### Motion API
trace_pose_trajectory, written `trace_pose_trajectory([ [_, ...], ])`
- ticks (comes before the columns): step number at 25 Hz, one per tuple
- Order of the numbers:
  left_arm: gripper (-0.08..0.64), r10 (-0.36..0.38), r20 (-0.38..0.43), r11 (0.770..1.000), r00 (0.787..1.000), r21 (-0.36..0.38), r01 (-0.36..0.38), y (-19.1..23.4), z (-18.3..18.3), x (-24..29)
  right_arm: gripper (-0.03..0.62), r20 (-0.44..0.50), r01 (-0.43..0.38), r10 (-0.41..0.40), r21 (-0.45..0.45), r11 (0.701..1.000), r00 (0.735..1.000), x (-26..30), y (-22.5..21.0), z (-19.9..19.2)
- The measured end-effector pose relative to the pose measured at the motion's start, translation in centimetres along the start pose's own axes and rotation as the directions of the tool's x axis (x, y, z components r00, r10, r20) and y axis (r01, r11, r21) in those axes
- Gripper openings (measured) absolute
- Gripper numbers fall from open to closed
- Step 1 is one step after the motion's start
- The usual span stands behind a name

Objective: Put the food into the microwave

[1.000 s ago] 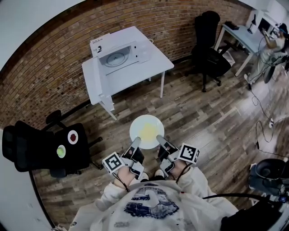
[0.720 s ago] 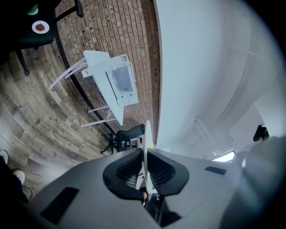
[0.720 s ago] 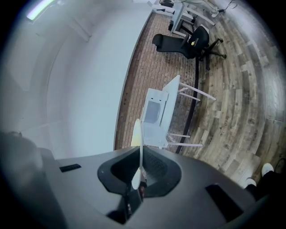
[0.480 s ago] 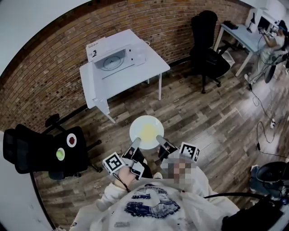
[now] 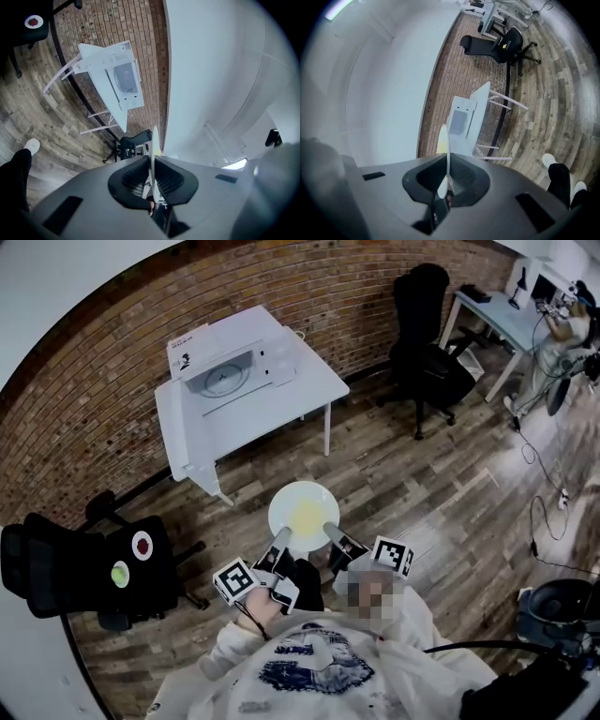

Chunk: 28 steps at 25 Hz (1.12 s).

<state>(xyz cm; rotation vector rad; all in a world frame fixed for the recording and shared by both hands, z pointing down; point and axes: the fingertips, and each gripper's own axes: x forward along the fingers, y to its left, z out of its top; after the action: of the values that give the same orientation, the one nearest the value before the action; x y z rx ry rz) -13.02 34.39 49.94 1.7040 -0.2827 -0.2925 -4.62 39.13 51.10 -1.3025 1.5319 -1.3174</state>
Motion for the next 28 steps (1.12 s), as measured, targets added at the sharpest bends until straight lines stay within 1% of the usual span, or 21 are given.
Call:
trace_pose_trajectory([
  [3,0.035,0.001,-0.003,1.0,1.0,-0.008,-0.002,0.7,1.7,1.9,0.021,-0.002,-0.004,0.004,-0.022,1.0,1.0,2.1,-0.5,1.8],
  [6,0.035,0.005,-0.003,1.0,1.0,-0.019,-0.005,1.5,4.2,4.1,0.021,-0.001,0.008,-0.008,0.027,1.0,1.0,4.9,-0.9,3.2],
  [7,0.035,0.008,-0.003,1.0,1.0,-0.021,-0.008,1.8,5.2,4.8,0.021,-0.002,0.014,-0.014,0.03,0.999,1.0,6.0,-1.1,3.8],
  [9,0.035,0.01,-0.003,1.0,1.0,-0.028,-0.01,2.2,7.0,6.3,0.021,-0.008,0.023,-0.023,-0.002,1.0,1.0,8.0,-1.4,5.2],
  [11,0.035,0.015,-0.003,0.999,1.0,-0.034,-0.015,2.4,9.0,7.7,0.021,-0.015,0.04,-0.041,-0.029,0.999,0.999,10.2,-1.6,6.5],
  [15,0.035,0.011,0.001,0.999,1.0,-0.033,-0.011,2.8,13.8,10.9,0.021,-0.013,0.031,-0.031,0.029,0.999,0.999,15.4,-0.9,8.8],
  [19,0.035,0.008,0.014,0.999,1.0,-0.04,-0.007,3.2,18.9,13.6,0.021,-0.033,0.045,-0.046,-0.017,0.999,0.998,20.7,-0.7,11.3],
  [21,0.035,0.005,0.016,0.999,1.0,-0.047,-0.005,3.5,20.9,14.8,0.021,-0.035,0.038,-0.039,-0.008,0.999,0.999,23.0,-0.4,12.2],
  [23,0.035,0.003,0.019,0.998,1.0,-0.057,-0.002,3.6,22.6,15.9,0.021,-0.036,0.048,-0.048,0.008,0.999,0.998,24.9,-0.5,13.0],
  [25,0.035,0.012,0.023,0.998,1.0,-0.061,-0.011,4.0,24.1,16.6,0.021,-0.043,0.054,-0.054,0.0,0.999,0.998,26.6,-0.5,13.7],
  [28,0.035,0.048,0.012,0.999,0.999,-0.026,-0.048,4.8,26.2,17.1,0.021,-0.052,0.057,-0.057,-0.018,0.998,0.997,28.5,-0.3,14.4],
])
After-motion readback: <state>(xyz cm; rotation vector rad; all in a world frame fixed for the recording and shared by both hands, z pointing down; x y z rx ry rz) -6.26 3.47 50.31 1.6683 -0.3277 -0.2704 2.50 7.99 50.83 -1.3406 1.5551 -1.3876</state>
